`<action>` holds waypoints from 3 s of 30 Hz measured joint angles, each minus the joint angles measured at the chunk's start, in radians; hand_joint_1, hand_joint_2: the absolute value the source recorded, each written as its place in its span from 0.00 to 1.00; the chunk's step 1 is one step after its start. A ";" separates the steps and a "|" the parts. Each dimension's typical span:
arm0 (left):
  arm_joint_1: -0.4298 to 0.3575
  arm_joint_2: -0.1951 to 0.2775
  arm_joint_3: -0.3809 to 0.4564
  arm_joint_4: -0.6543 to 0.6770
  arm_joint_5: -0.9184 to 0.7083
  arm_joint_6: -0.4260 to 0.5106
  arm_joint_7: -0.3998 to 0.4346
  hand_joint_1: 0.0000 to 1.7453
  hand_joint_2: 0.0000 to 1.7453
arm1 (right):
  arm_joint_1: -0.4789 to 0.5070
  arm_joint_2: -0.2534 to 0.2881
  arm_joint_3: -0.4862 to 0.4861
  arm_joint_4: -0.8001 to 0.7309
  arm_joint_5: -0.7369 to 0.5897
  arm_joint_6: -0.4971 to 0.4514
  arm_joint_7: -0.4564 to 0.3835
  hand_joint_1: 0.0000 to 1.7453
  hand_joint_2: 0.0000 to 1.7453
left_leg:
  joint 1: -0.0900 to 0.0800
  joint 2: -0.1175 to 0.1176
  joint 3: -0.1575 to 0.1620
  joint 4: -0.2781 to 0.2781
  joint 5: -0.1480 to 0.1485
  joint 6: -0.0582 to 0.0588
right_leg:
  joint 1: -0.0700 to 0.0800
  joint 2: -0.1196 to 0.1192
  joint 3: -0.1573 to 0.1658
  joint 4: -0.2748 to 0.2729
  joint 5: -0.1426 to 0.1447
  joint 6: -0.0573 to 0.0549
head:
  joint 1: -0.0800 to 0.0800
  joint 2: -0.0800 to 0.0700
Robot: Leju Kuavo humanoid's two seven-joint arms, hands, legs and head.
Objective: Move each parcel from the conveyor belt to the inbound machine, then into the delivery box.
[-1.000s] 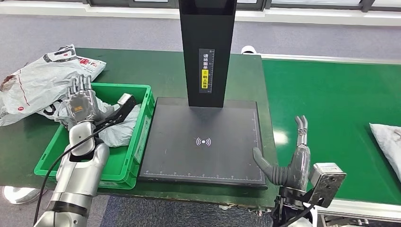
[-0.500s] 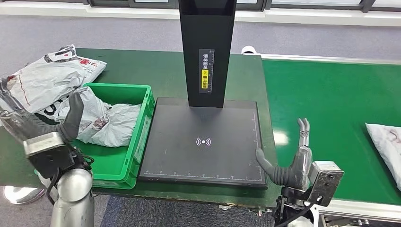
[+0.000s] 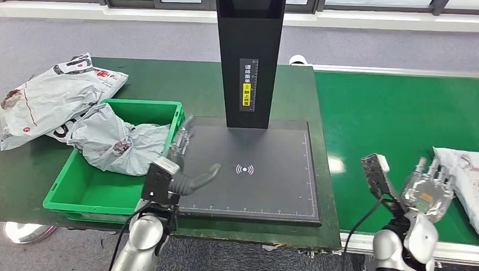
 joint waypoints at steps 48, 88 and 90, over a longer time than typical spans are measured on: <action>-0.039 0.009 -0.044 0.301 0.047 -0.045 -0.108 0.00 1.00 | -0.501 -0.544 -0.063 1.086 -0.222 0.234 -0.243 0.00 1.00 | -0.003 -0.004 -0.003 0.000 0.001 0.004 | -0.002 -0.004 -0.001 0.001 0.000 0.003 | 0.000 0.000; 0.008 0.034 -0.045 0.246 0.044 -0.007 -0.106 0.00 1.00 | -0.437 -0.554 -0.269 1.134 -0.471 0.536 -0.244 0.00 1.00 | -0.003 -0.008 -0.004 0.000 0.001 0.005 | -0.002 -0.009 0.000 0.000 -0.001 0.005 | 0.000 0.000; 0.008 0.034 -0.045 0.248 0.032 0.006 -0.107 0.00 1.00 | -0.420 -0.556 -0.258 1.137 -0.467 0.563 -0.254 0.00 1.00 | -0.003 -0.008 -0.004 0.000 0.001 0.006 | -0.002 -0.009 0.000 0.000 -0.001 0.005 | 0.000 0.000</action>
